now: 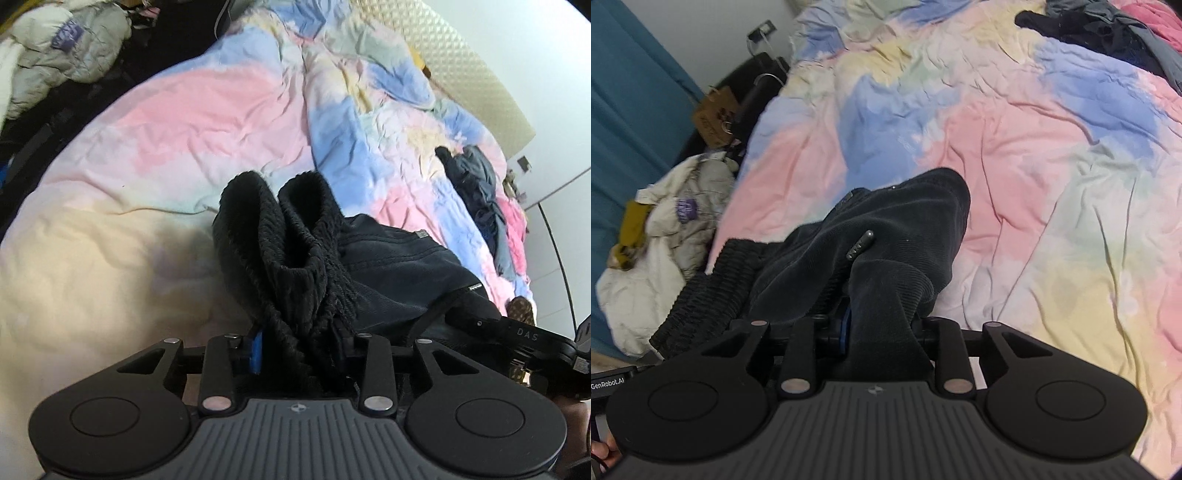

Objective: Fold clothes

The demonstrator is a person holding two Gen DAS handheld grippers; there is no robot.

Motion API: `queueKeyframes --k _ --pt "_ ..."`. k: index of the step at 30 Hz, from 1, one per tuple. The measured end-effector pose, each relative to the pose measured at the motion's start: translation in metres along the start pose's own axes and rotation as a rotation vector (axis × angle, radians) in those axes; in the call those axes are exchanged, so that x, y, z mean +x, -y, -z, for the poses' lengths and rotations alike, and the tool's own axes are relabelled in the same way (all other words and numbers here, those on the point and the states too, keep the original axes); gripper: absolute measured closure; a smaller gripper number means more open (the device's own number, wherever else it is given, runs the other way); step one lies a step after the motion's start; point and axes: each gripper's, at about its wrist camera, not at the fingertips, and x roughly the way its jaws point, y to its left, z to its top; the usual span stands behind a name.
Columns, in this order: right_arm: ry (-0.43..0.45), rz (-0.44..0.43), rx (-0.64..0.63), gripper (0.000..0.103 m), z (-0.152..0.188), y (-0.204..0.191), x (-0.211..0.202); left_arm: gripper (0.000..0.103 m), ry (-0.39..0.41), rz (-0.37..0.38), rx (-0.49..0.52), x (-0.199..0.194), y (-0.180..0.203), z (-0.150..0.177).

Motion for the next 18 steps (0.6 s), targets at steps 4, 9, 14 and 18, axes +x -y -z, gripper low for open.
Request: queueKeyframes --k 4,9,14,18 --pt "-0.018 -0.053 -0.038 0.077 0.001 0.005 -0.023 0.067 0.050 -0.030 -0.015 -0.033 0.020 0.026" --pt "-0.018 -0.075 -0.112 0.077 0.003 0.004 -0.054 0.067 0.109 -0.036 -0.046 -0.072 0.037 0.064" --pt "0.003 -0.078 -0.122 0.077 0.011 0.008 -0.086 0.067 0.129 -0.022 -0.055 -0.106 0.050 0.091" --pt "0.024 -0.078 -0.114 0.078 0.021 0.014 -0.109 0.067 0.116 0.007 -0.024 -0.117 0.054 0.101"
